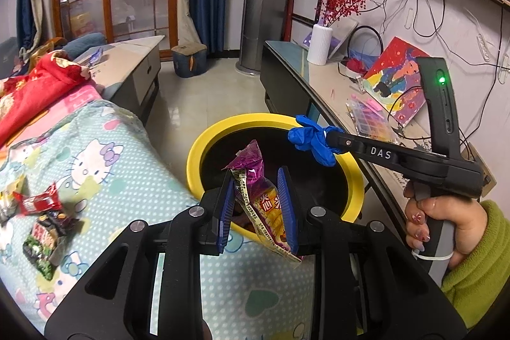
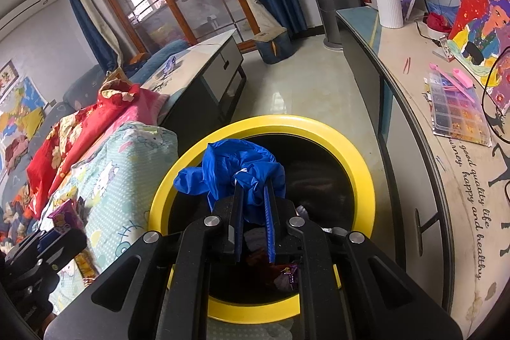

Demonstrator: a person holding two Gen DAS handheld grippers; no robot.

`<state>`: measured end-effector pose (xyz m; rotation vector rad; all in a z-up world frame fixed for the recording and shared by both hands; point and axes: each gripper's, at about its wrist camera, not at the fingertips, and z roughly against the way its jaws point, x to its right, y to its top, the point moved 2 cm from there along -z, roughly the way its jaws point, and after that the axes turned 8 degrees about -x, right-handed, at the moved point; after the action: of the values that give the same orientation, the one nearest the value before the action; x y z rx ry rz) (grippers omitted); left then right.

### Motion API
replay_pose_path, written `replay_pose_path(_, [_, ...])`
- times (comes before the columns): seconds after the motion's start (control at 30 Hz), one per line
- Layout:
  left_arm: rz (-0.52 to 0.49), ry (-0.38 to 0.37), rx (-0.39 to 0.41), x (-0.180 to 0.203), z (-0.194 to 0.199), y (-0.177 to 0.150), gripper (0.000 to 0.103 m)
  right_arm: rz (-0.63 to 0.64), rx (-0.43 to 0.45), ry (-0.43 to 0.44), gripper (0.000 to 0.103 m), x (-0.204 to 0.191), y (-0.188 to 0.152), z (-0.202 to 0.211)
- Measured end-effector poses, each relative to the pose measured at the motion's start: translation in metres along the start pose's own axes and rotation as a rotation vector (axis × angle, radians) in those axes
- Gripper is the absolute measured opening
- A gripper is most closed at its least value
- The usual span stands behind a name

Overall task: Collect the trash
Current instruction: 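Open both tools to drop the wrapper and blue bag into the bin, then move both tools back over the snack bags on the bed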

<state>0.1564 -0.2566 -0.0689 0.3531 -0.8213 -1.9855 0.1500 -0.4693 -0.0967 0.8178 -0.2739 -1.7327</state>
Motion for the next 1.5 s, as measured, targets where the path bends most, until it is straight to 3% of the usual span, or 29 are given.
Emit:
replay_pose_path(0.23, [0.002,-0.009,-0.014,0.003,-0.018,0.006,0.023,-0.011,0.008,-0.012,0.014,0.005,0.001,0.001])
replay_pose_path(0.3, [0.030,-0.014,-0.011,-0.001,-0.021,0.008,0.038,-0.018,0.014,-0.020,0.022,0.007,0.002,0.002])
replay_pose_path(0.37, [0.053,-0.043,-0.001,-0.004,-0.019,0.008,0.063,-0.022,0.025,-0.033,0.035,0.009,0.002,0.004])
replay_pose_path(0.5, [0.071,-0.031,0.027,-0.008,-0.011,0.009,0.087,-0.017,0.047,-0.055,0.043,0.008,0.002,0.009])
replay_pose_path(0.57, [0.101,-0.036,0.038,-0.015,-0.005,0.009,0.088,-0.020,0.060,-0.061,0.048,0.007,0.003,0.012])
replay_pose_path(0.67, [0.116,-0.014,0.053,-0.020,0.001,0.009,0.092,-0.004,0.071,-0.063,0.048,0.001,0.004,0.015])
replay_pose_path(1.5, [0.244,0.124,0.169,-0.078,0.062,-0.010,0.092,0.151,0.083,0.022,0.053,-0.085,-0.009,0.026])
